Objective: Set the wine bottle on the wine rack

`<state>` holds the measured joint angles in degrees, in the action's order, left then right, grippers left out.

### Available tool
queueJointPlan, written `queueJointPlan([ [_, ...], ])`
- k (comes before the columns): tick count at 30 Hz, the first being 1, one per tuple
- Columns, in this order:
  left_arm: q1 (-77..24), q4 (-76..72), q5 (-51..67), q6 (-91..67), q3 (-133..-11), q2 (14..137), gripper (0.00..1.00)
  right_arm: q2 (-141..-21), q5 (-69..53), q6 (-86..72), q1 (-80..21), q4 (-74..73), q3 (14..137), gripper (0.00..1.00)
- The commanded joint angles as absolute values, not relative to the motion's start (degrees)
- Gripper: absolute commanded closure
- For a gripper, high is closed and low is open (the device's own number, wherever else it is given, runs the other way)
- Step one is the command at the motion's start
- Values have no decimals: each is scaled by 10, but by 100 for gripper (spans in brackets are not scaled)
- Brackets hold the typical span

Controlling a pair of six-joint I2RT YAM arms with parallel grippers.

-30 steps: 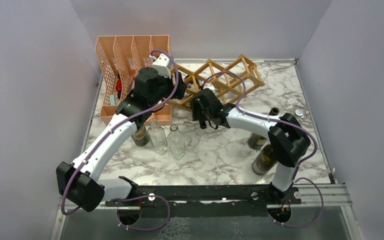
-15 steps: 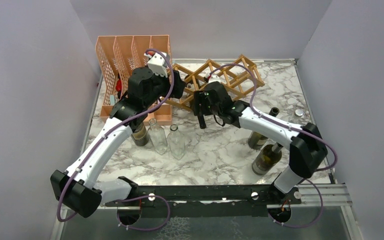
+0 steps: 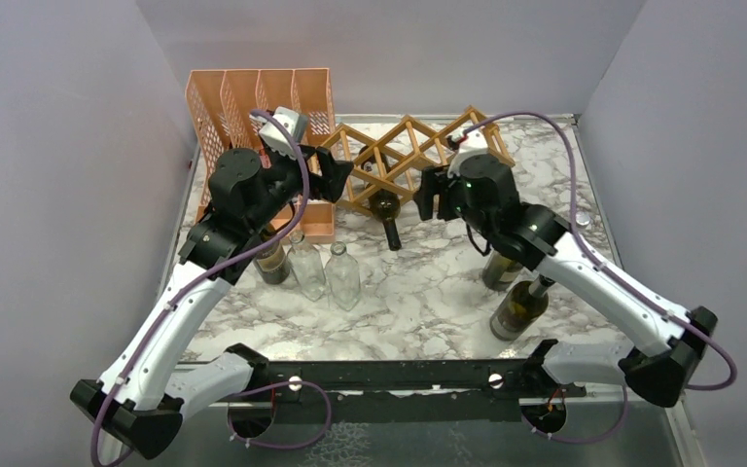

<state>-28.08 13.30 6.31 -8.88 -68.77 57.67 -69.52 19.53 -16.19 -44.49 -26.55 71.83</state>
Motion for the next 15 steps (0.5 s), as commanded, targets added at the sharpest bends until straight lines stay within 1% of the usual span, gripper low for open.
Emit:
queueJointPlan([
  [1, -277, 118, 108, -76, -664, 549, 14, -620, 308, -136, -442, -370, 730, 28],
  [9, -277, 110, 139, -78, -651, 538, 14, -493, 409, -207, -442, -520, 743, 28],
  [15, -277, 96, 161, -84, -643, 539, 13, -447, 442, -267, -442, -613, 766, 32],
])
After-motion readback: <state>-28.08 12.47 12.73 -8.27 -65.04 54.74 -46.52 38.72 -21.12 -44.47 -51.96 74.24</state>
